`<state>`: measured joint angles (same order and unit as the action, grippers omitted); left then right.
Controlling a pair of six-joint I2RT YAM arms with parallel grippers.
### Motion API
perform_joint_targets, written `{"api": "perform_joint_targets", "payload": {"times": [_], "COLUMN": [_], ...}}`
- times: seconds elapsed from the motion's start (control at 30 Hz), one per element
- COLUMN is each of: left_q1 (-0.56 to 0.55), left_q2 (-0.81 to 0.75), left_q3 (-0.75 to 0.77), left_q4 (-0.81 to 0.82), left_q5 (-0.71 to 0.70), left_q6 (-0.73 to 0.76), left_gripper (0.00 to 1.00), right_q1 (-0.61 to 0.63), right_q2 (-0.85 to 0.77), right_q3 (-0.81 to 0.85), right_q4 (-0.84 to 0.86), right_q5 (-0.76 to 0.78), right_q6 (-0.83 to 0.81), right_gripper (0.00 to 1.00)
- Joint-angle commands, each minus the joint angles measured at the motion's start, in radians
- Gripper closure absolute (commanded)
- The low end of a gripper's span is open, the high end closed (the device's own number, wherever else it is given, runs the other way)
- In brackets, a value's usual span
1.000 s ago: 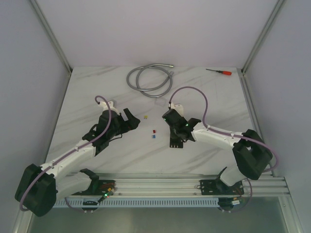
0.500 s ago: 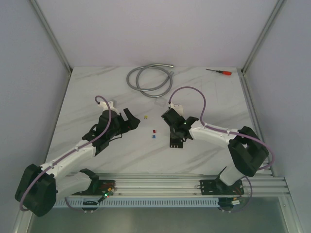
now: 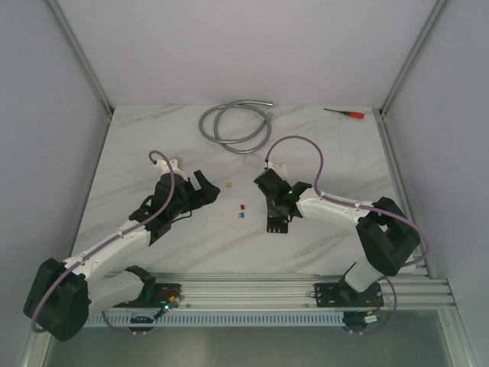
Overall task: Snap on the fuse box
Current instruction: Install the fuse at the fuse box base.
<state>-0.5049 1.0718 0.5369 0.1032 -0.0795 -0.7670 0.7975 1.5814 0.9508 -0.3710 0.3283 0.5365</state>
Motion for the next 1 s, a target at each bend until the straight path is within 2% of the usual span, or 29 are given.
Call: {"api": "perform_joint_targets", "payload": {"times": [0.0, 0.13, 0.47, 0.97], "left_q1": [0.006, 0.006, 0.009, 0.012], "left_q2": [0.000, -0.001, -0.001, -0.008], "left_q3": [-0.002, -0.001, -0.003, -0.008], "left_q4": [-0.013, -0.014, -0.013, -0.013], "left_q5": [0.007, 0.006, 0.006, 0.010], "left_q6": [-0.004, -0.005, -0.004, -0.005], "left_gripper": [0.00, 0.00, 0.00, 0.00], "right_q1": [-0.009, -0.015, -0.015, -0.048], "right_q2": [0.041, 0.049, 0.047, 0.188], "right_q3": [0.005, -0.018, -0.113, -0.105], "right_q4": [-0.058, -0.093, -0.170, -0.228], "right_q5": [-0.048, -0.090, -0.166, -0.110], "right_q6": [0.016, 0.015, 0.017, -0.015], "right_gripper": [0.92, 0.97, 1.00, 1.00]}}
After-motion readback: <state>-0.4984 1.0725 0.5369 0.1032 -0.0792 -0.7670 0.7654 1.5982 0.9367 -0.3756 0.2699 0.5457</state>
